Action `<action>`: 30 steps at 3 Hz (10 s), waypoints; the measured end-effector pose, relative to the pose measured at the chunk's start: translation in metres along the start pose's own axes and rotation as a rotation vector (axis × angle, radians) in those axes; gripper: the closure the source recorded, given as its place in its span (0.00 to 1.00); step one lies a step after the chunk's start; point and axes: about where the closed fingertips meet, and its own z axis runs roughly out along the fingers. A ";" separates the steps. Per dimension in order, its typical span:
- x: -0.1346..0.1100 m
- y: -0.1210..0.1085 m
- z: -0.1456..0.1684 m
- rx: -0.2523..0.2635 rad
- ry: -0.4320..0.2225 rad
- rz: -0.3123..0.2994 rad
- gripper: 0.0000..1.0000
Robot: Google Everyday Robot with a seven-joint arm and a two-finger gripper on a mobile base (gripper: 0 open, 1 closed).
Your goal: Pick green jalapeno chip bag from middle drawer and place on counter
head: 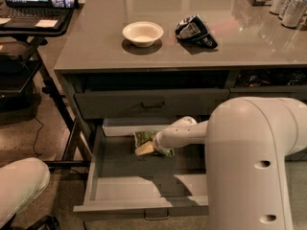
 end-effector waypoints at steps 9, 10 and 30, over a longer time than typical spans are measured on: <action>-0.018 -0.015 0.060 0.005 -0.079 0.074 0.63; -0.020 -0.014 0.055 0.006 -0.079 0.074 0.87; -0.410 0.253 -0.406 -0.269 -0.815 -0.809 1.00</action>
Offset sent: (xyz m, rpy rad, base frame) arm 0.0339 -0.0088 -0.0218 -0.0325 -0.1084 0.0619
